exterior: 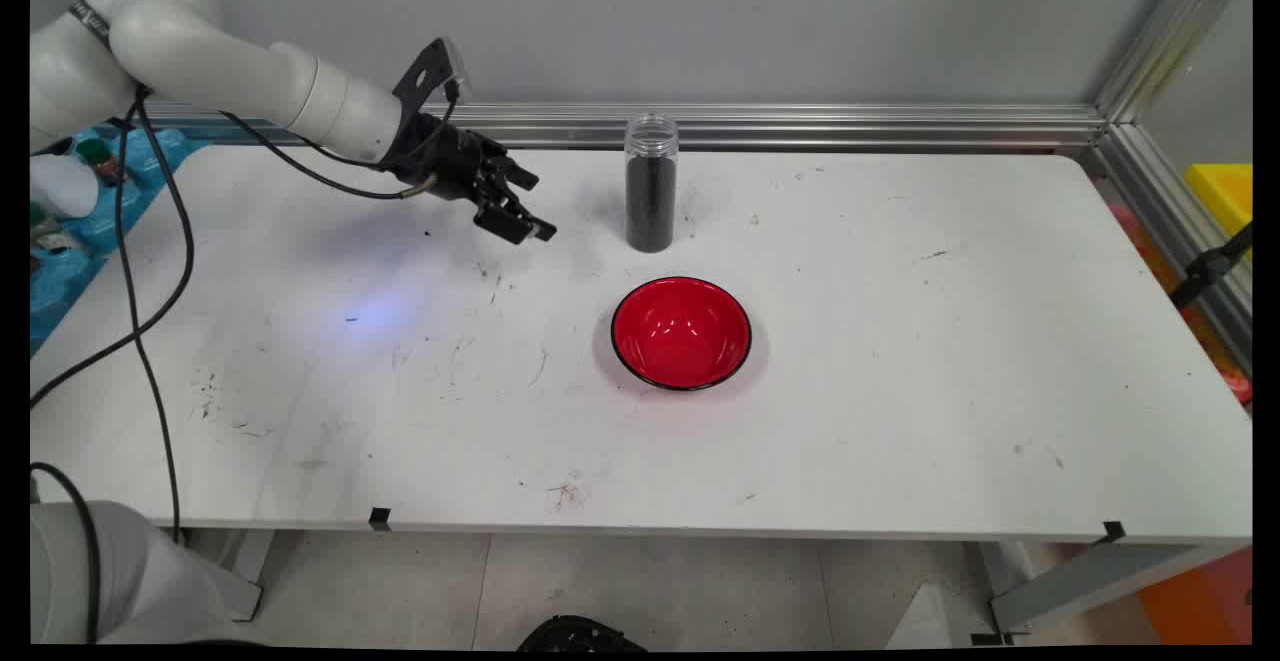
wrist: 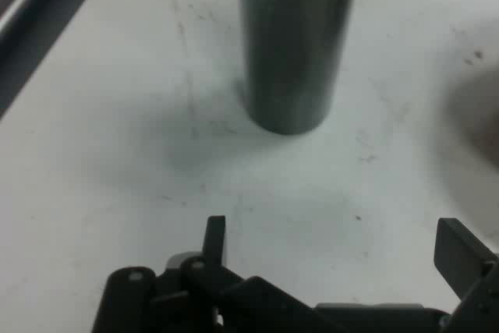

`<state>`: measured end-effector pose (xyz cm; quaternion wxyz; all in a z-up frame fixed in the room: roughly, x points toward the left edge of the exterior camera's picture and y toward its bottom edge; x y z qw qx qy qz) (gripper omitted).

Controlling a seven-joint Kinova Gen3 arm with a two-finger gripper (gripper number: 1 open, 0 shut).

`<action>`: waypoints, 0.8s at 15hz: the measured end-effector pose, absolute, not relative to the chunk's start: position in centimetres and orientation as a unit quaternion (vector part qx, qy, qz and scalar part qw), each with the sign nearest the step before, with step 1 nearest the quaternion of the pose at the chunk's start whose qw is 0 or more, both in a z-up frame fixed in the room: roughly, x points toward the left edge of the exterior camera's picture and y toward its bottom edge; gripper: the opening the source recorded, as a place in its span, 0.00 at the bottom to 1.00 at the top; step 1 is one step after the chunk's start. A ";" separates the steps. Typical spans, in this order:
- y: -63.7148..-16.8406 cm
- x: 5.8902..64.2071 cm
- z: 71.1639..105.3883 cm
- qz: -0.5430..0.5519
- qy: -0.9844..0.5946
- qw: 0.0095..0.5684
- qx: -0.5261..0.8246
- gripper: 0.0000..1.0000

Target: Pick up the black seasoning powder from the table

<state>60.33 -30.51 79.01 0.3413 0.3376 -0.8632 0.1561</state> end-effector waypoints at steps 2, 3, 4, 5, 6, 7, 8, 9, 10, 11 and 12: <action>-31.3 60.4 78.9 0.165 -0.859 0.344 0.341 1.00; -31.7 60.4 78.7 0.167 -0.858 0.345 0.342 1.00; -31.9 60.4 78.6 0.169 -0.857 0.345 0.342 1.00; -32.2 60.4 78.4 0.170 -0.857 0.347 0.342 1.00; -32.4 60.3 78.2 0.170 -0.856 0.348 0.342 1.00; -32.8 60.2 77.9 0.170 -0.856 0.350 0.340 1.00; -33.0 60.1 77.7 0.170 -0.856 0.351 0.339 1.00; -33.4 59.9 77.5 0.171 -0.856 0.353 0.336 1.00; -33.8 59.8 77.2 0.172 -0.857 0.354 0.334 1.00; -34.2 59.5 76.9 0.172 -0.857 0.357 0.330 1.00; -34.6 59.3 76.6 0.172 -0.858 0.359 0.325 1.00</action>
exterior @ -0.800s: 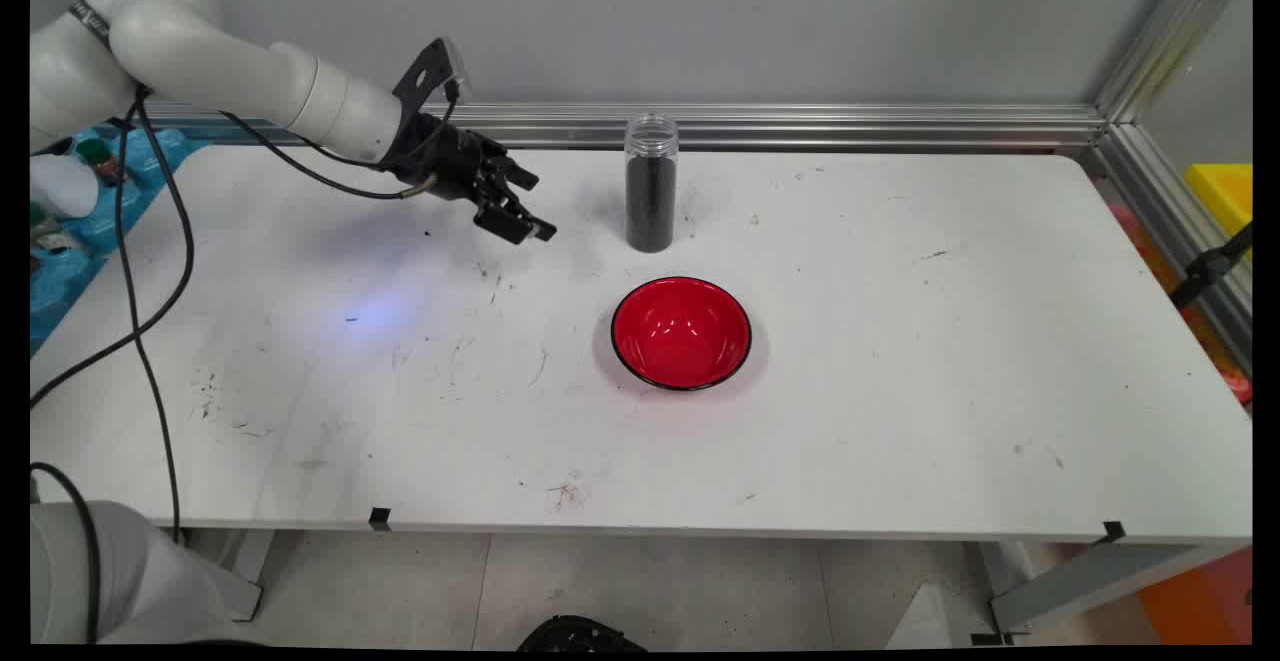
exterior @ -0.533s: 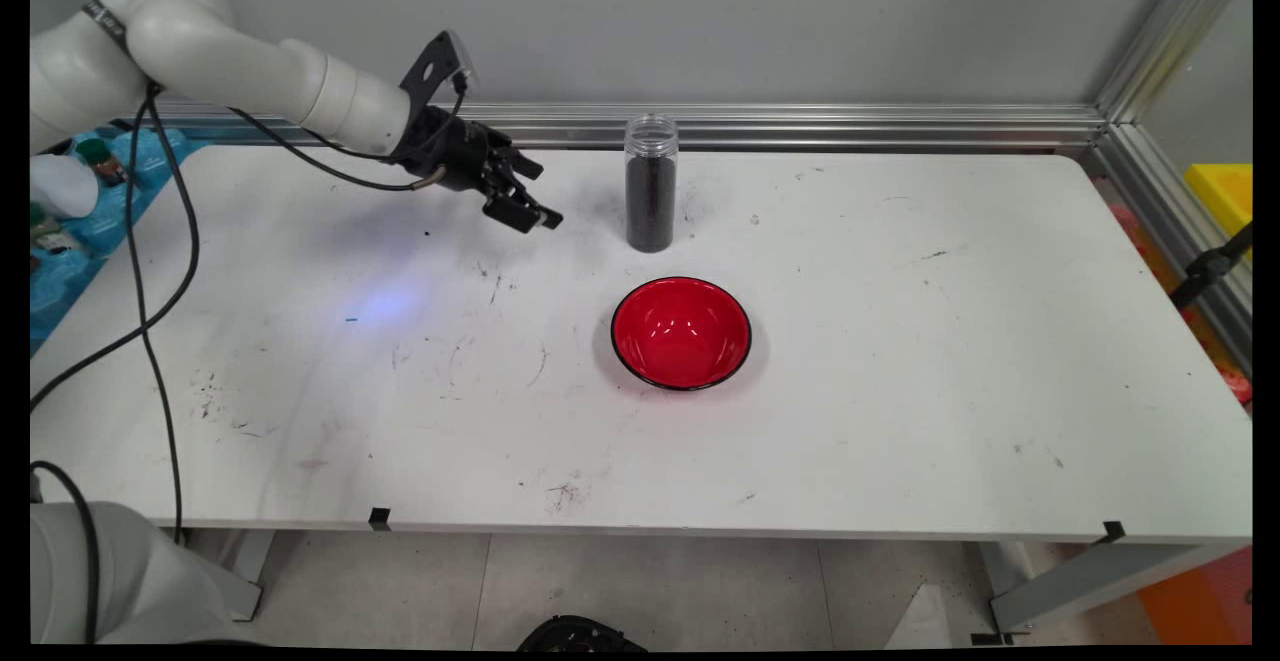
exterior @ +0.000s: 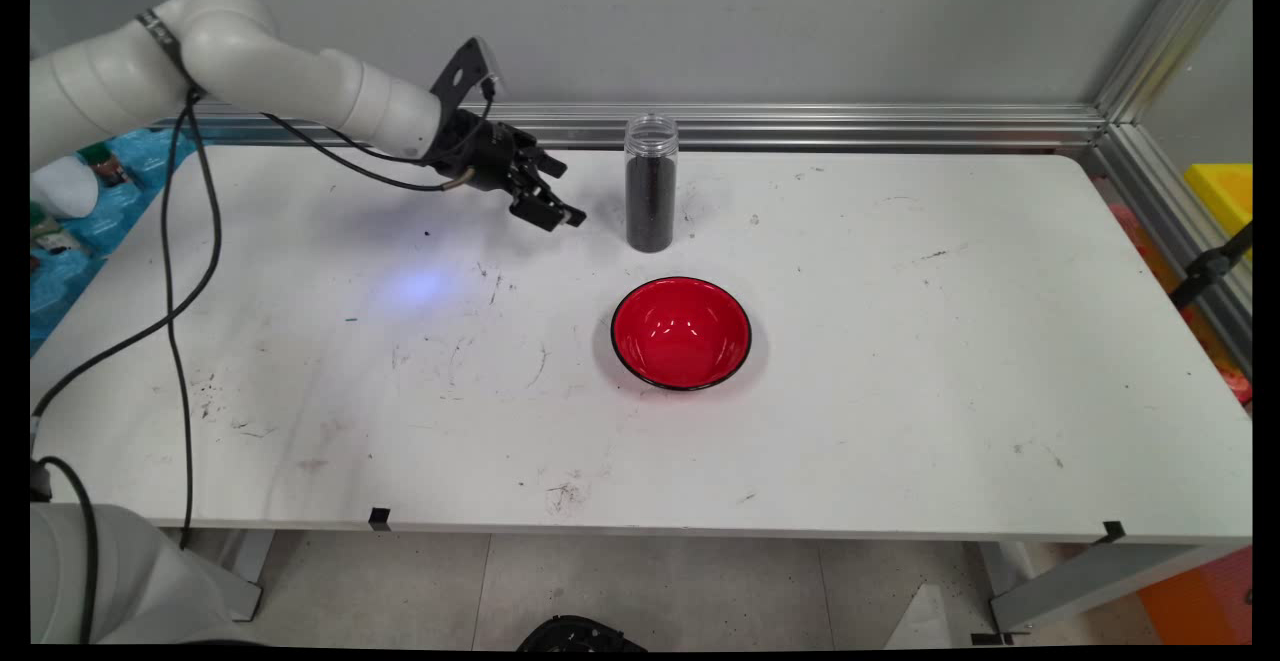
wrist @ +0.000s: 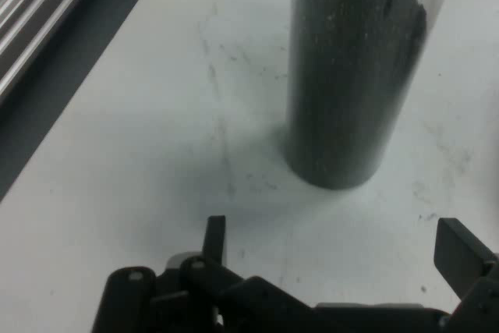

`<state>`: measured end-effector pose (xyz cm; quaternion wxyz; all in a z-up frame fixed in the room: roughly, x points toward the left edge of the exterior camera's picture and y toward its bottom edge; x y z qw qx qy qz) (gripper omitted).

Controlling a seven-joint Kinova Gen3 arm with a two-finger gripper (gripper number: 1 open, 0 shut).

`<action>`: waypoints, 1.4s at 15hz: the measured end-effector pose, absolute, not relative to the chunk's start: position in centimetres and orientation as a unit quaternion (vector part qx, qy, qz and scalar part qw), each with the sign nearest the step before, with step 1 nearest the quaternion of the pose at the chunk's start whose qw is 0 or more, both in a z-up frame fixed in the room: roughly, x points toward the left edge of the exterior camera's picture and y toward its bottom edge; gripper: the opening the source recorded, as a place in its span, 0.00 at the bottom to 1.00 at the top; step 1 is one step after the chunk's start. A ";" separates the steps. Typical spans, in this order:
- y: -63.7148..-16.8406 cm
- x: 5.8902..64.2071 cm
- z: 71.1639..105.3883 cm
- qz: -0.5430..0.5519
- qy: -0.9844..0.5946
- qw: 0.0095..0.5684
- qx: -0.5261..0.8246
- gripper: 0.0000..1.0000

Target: Pick up the black seasoning powder from the table

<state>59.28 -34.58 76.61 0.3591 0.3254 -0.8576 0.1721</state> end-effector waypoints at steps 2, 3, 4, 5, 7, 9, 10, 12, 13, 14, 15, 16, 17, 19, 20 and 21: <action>-35.0 58.9 76.3 0.171 -0.858 0.363 0.320 1.00; -35.2 58.8 76.1 0.171 -0.859 0.364 0.317 1.00; -35.4 58.6 75.9 0.170 -0.860 0.366 0.314 1.00; -35.6 58.4 75.7 0.169 -0.861 0.367 0.310 1.00; -35.7 58.0 75.3 0.165 -0.864 0.368 0.300 1.00; -35.6 57.7 75.0 0.162 -0.867 0.369 0.294 1.00; -35.5 57.5 74.9 0.161 -0.868 0.369 0.291 1.00; -35.3 57.1 74.8 0.160 -0.869 0.370 0.285 1.00; -35.2 56.9 74.7 0.161 -0.870 0.372 0.282 1.00; -35.2 56.7 74.6 0.163 -0.869 0.373 0.280 1.00; -35.3 56.4 74.5 0.166 -0.868 0.376 0.278 1.00; -35.4 56.3 74.4 0.169 -0.867 0.377 0.278 1.00; -35.6 56.1 74.2 0.172 -0.866 0.379 0.278 1.00; -36.2 55.8 73.8 0.179 -0.863 0.383 0.278 1.00; -36.5 55.6 73.6 0.181 -0.861 0.385 0.279 1.00; -36.8 55.4 73.4 0.183 -0.860 0.386 0.279 1.00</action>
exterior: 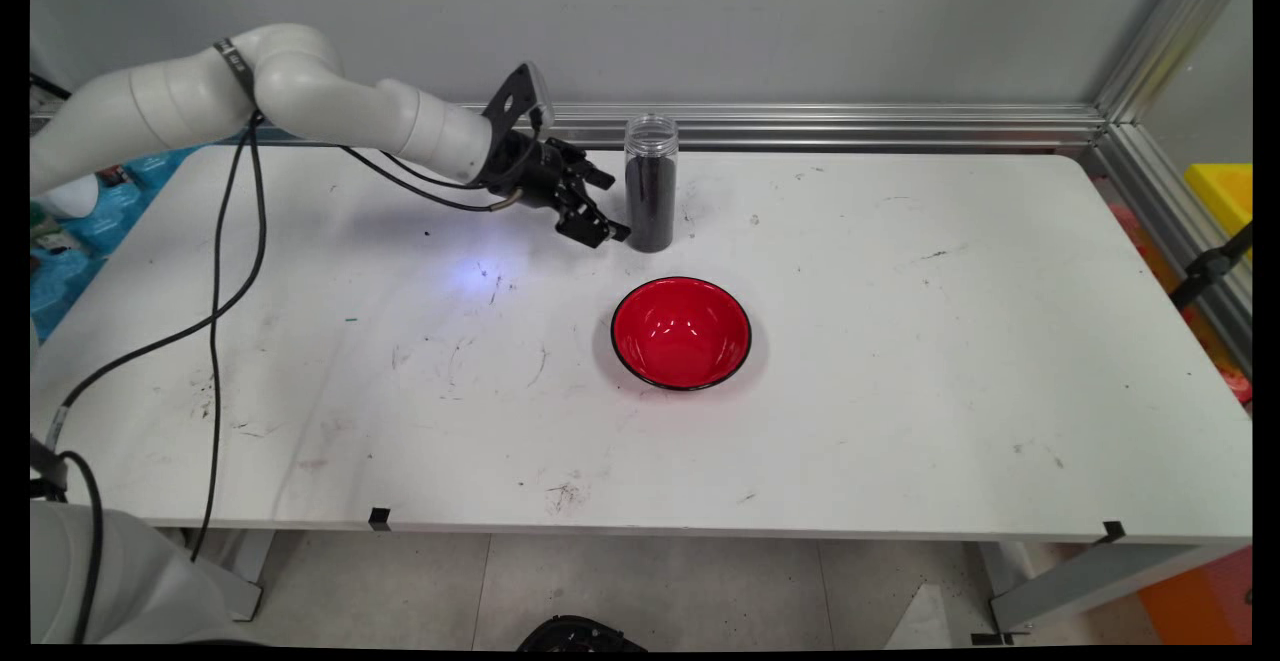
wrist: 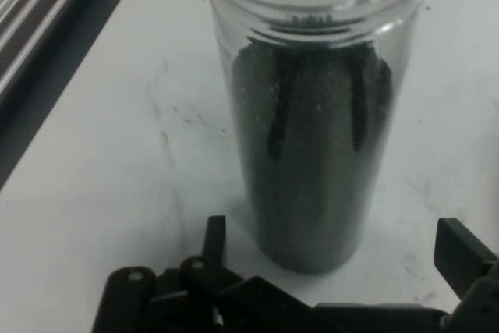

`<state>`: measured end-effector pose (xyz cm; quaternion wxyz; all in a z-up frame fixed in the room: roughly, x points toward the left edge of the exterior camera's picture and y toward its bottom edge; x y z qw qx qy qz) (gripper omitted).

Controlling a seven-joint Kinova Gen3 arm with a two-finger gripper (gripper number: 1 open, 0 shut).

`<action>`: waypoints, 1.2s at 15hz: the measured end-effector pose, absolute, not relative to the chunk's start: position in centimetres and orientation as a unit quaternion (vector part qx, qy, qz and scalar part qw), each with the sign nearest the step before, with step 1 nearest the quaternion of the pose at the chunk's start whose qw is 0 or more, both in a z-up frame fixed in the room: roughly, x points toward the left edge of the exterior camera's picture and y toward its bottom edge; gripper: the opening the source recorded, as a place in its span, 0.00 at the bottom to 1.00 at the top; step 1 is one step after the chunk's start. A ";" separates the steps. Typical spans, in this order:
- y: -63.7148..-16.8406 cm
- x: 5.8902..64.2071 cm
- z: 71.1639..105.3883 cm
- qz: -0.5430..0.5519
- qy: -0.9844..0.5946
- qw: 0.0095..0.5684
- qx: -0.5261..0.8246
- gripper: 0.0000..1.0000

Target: Pick up the black seasoning powder from the table

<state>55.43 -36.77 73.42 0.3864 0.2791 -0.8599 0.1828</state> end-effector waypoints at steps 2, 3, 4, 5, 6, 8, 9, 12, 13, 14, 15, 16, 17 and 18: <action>-37.2 55.2 73.1 0.184 -0.858 0.389 0.279 1.00; -37.4 55.0 73.0 0.183 -0.858 0.391 0.279 1.00; -37.6 54.9 72.8 0.183 -0.857 0.393 0.278 1.00; -37.8 54.8 72.7 0.181 -0.857 0.394 0.278 1.00; -38.1 54.6 72.5 0.180 -0.856 0.396 0.278 1.00; -38.6 54.4 72.0 0.176 -0.856 0.400 0.278 1.00; -38.7 54.3 71.9 0.175 -0.855 0.401 0.278 1.00; -39.4 54.0 71.4 0.170 -0.855 0.405 0.278 1.00; -39.6 53.9 71.2 0.168 -0.854 0.405 0.278 1.00; -39.7 53.9 71.1 0.168 -0.854 0.405 0.279 1.00; -39.8 53.8 71.0 0.167 -0.854 0.405 0.279 1.00; -40.0 53.7 70.8 0.166 -0.854 0.405 0.280 1.00; -40.2 53.6 70.6 0.165 -0.854 0.405 0.280 1.00; -40.3 53.6 70.4 0.165 -0.855 0.405 0.281 1.00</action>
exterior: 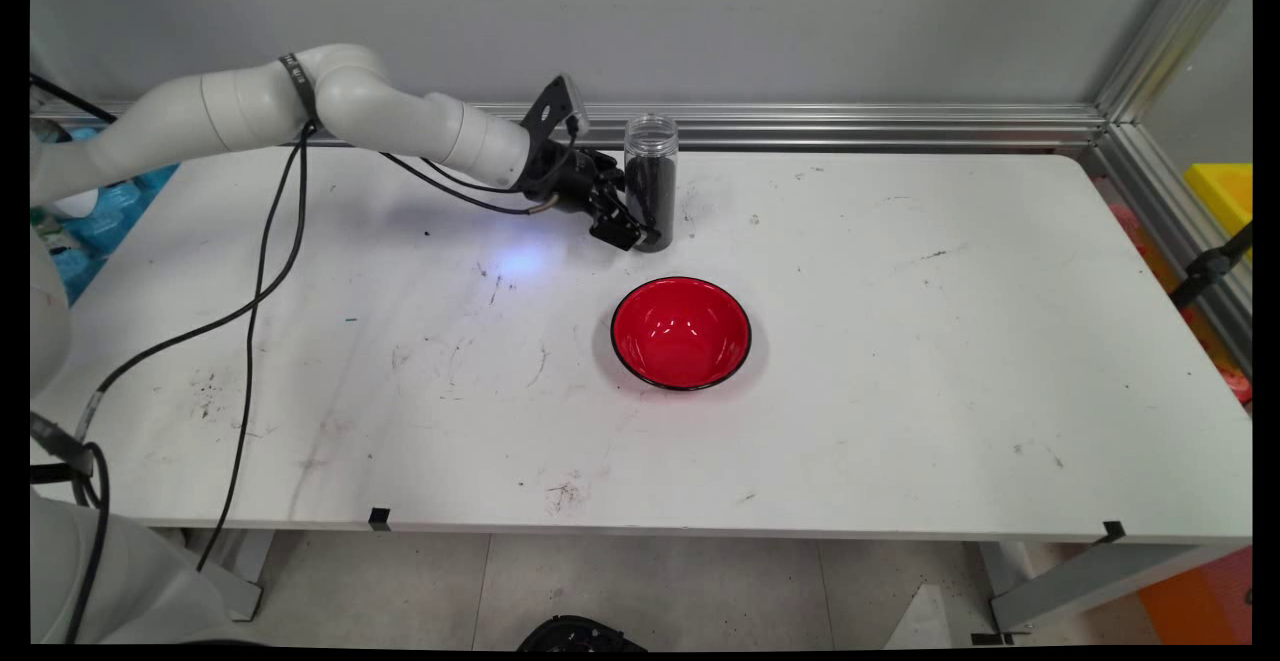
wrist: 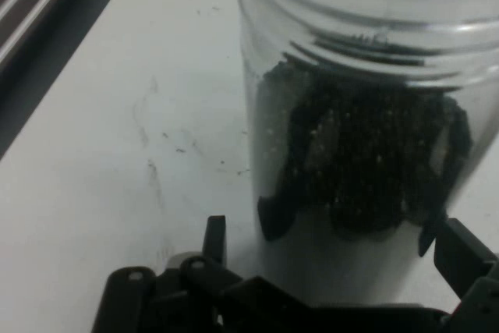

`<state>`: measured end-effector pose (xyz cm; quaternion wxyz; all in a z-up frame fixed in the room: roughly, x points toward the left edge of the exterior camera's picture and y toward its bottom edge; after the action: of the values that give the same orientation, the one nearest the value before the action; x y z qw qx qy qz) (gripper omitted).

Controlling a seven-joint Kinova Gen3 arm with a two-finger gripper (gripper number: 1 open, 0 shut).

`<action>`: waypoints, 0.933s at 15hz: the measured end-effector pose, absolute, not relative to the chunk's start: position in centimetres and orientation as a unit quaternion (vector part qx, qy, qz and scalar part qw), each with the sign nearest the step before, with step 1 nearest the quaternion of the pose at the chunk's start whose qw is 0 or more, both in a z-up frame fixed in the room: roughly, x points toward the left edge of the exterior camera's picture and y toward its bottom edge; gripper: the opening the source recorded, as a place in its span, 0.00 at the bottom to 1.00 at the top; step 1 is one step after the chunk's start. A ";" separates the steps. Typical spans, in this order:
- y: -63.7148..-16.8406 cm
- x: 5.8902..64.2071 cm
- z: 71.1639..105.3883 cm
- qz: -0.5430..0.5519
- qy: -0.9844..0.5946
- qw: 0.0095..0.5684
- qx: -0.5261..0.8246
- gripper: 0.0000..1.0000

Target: Pick up the black seasoning powder from the table, then pour the black seasoning powder in the red bowl

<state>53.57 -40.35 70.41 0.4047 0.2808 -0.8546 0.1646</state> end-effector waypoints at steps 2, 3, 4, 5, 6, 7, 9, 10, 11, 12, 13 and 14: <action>-40.6 53.4 70.1 0.162 -0.855 0.404 0.282 1.00; -40.7 53.4 69.9 0.161 -0.855 0.405 0.283 0.00; -40.7 53.3 69.7 0.159 -0.855 0.405 0.283 0.00; -40.8 53.3 69.6 0.157 -0.855 0.405 0.283 0.00; -40.8 53.2 69.5 0.156 -0.855 0.404 0.284 0.00; -40.8 53.3 69.4 0.154 -0.856 0.403 0.284 0.00; -40.9 53.3 69.2 0.152 -0.858 0.402 0.282 0.00; -40.9 53.3 69.3 0.151 -0.860 0.401 0.279 0.00; -41.0 53.3 69.4 0.151 -0.861 0.399 0.276 0.00; -41.0 53.3 69.7 0.152 -0.862 0.399 0.273 0.00; -41.1 53.3 70.1 0.154 -0.863 0.399 0.271 0.00; -41.0 53.4 70.7 0.155 -0.863 0.399 0.269 0.00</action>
<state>53.36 -41.02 70.67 0.3991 0.2693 -0.8627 0.1547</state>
